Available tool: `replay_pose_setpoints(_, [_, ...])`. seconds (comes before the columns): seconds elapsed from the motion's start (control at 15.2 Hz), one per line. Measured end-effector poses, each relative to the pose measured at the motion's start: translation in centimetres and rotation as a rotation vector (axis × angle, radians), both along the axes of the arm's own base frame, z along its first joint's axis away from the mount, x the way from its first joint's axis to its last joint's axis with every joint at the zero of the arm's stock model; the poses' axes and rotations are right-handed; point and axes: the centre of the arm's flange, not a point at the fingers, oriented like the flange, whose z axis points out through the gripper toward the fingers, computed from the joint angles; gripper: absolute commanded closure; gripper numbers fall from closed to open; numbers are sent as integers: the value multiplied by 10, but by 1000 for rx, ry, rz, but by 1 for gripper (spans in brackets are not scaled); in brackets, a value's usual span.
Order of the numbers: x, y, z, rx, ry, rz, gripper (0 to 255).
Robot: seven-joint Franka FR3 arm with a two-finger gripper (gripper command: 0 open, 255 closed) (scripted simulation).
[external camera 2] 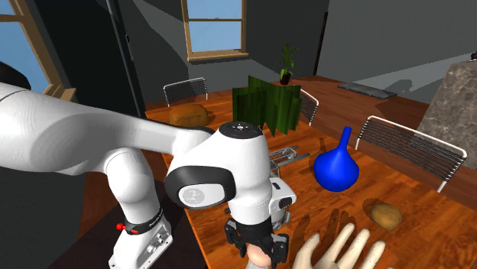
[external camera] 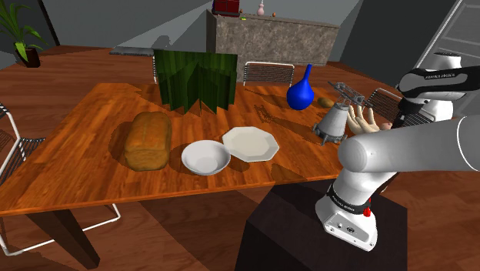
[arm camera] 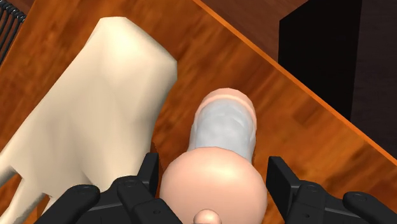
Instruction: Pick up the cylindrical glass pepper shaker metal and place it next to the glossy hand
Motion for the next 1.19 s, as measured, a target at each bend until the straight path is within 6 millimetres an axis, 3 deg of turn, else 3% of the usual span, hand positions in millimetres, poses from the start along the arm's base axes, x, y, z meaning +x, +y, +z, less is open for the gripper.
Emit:
replay_pose_setpoints(0.07, [0, 0, 0, 0, 0, 0, 0])
replay_pose_setpoints(0.46, [0, 0, 0, 0, 0, 0, 0])
replay_pose_setpoints(0.79, [0, 6, 45, -2, 0, 0, 0])
replay_pose_setpoints(1.19, [1, 7, 49, 0, 0, 0, 0])
